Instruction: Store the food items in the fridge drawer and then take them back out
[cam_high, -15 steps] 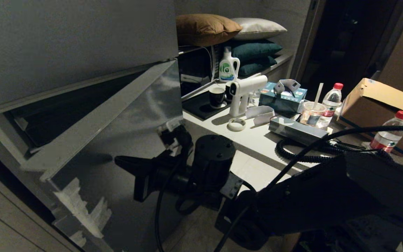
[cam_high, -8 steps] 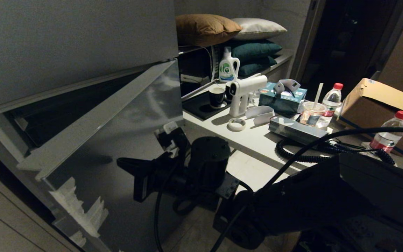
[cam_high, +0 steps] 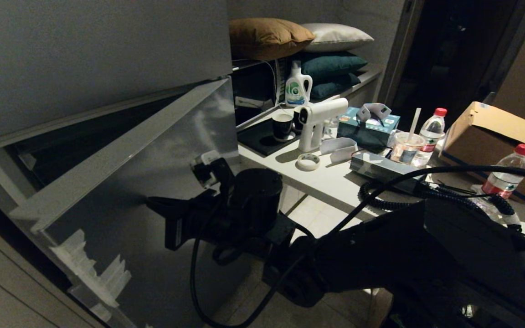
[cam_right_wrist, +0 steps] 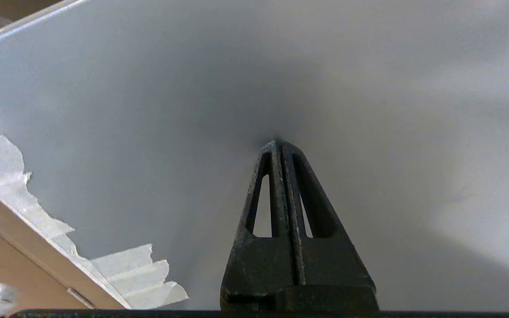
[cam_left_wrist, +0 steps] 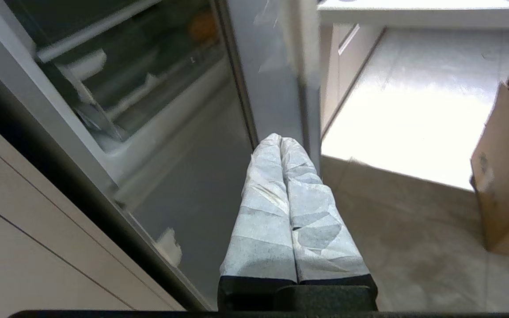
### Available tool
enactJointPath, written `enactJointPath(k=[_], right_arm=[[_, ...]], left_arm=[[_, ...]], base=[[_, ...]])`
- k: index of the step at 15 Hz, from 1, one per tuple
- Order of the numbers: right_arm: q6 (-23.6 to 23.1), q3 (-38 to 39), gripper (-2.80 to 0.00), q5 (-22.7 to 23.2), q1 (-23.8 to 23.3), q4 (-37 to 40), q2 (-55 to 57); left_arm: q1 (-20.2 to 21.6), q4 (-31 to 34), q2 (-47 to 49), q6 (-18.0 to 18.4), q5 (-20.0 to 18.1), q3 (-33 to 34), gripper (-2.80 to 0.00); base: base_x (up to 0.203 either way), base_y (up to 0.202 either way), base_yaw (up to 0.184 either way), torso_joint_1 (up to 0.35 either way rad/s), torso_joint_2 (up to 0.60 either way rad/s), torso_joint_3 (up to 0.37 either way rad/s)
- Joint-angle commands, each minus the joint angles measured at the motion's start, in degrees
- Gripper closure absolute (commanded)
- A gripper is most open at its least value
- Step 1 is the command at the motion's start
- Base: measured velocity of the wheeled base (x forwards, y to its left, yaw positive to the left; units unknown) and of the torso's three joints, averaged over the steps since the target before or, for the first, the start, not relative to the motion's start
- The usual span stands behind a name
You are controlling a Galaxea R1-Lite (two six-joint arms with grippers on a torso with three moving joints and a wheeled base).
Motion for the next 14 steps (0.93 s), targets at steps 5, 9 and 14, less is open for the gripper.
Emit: enactJointPath(k=[5, 9, 14], right_arm=[[-0.62, -18.97, 0.0, -0.54, -0.32, 8.04, 9.71], [-0.76, -20.01, 0.0, -0.62, -0.59, 10.07, 10.85], [-2.09, -20.59, 0.0, -0.62, -0.55, 11.32, 11.96]], left_arm=[[-0.07, 0.85, 7.85, -5.09, -10.39, -16.79, 0.0], [-0.36, 0.84, 19.53, -9.7, -28.92, -17.6, 0.0], [-0.43, -9.84, 38.61, -9.83, -31.44, -18.31, 0.0]], base=[[0.0, 0.0, 0.0, 0.0, 0.0, 0.0], [0.0, 0.0, 0.0, 0.0, 0.0, 0.0], [0.0, 0.0, 0.0, 0.0, 0.0, 0.0]])
